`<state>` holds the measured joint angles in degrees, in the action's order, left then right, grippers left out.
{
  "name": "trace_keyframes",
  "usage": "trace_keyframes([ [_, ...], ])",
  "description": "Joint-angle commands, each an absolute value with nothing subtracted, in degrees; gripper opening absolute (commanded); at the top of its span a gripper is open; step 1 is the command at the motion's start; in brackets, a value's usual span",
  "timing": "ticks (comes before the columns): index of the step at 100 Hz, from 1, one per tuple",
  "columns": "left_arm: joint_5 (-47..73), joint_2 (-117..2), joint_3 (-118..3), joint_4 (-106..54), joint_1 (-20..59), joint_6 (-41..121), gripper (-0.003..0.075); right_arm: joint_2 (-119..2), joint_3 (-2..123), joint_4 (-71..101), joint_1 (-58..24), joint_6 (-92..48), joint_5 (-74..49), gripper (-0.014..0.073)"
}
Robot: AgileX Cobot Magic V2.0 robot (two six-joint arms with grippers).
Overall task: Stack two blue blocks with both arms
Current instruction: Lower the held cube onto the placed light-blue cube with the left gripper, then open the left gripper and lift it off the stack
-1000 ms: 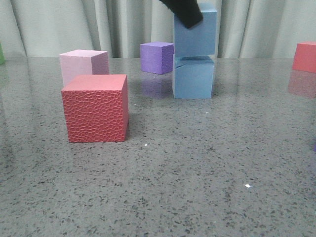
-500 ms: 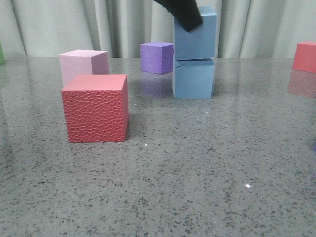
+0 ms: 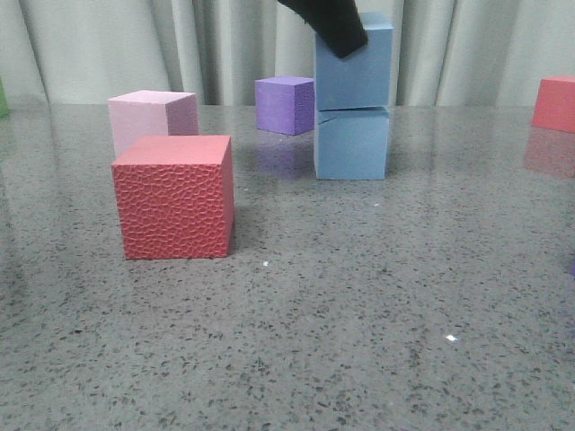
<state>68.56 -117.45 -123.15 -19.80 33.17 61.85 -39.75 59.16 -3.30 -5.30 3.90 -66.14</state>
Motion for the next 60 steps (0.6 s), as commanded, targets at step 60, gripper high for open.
trace_keyframes([
  [60, 65.4, -114.2, -125.0, -21.6, 33.2, 61.9, 0.0505, -39.7, 60.3, -4.2, -5.0, 3.4, -62.8, 0.0664],
])
